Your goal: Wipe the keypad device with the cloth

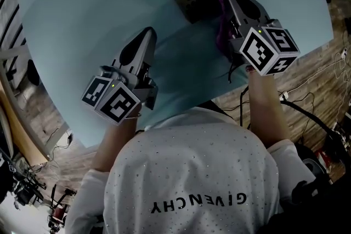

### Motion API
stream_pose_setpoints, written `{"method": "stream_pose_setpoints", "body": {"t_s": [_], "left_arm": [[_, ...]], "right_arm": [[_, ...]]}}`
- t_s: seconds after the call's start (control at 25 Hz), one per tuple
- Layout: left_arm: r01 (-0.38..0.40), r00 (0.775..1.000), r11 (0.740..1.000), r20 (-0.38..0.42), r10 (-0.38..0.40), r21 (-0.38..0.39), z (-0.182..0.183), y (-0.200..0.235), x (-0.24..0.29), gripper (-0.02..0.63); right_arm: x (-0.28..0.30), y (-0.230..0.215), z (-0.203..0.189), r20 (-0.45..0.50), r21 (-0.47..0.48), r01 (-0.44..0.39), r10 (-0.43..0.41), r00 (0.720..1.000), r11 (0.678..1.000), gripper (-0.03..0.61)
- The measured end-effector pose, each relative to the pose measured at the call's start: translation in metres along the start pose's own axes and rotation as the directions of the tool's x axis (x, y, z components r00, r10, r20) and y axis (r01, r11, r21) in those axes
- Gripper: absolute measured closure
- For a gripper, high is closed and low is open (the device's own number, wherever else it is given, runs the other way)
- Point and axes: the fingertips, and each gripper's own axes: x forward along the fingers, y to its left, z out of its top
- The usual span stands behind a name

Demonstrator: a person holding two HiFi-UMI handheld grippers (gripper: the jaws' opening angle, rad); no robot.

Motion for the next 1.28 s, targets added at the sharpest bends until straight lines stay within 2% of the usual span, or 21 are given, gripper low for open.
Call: {"method": "stream_pose_setpoints", "body": {"t_s": [0.4,0.68,0.84,1.0,1.16,1.28], "left_arm": [[-0.009,1.0,1.0,0.018,0.009,0.001,0.004,0.001,-0.006,0.614],[-0.014,0.999,1.0,0.034,0.014,-0.004,0.01,0.003,-0.012,0.614],[-0.019,0.999,1.0,0.039,0.019,0.012,0.016,0.0,-0.02,0.614],[-0.029,0.997,0.999,0.066,0.028,0.014,0.028,-0.002,-0.034,0.614],[-0.019,0.997,1.0,0.075,0.019,0.001,0.034,-0.01,-0.04,0.614],[0.002,0.999,1.0,0.047,-0.002,-0.001,0.029,-0.021,-0.03,0.614]], "right_arm": [[-0.003,-0.022,0.004,0.024,0.127,0.081,-0.085,0.996,0.989,0.549],[-0.006,-0.039,0.007,0.038,0.249,0.142,-0.156,0.987,0.958,0.549],[-0.009,-0.042,0.011,0.055,0.282,0.153,-0.175,0.983,0.947,0.549],[-0.019,-0.015,0.01,0.053,0.233,0.097,-0.112,0.992,0.968,0.549],[-0.026,0.029,-0.014,-0.04,0.135,0.031,-0.026,0.999,0.99,0.549],[-0.027,0.063,-0.028,-0.116,0.066,-0.049,0.057,0.992,0.997,0.549]]}}
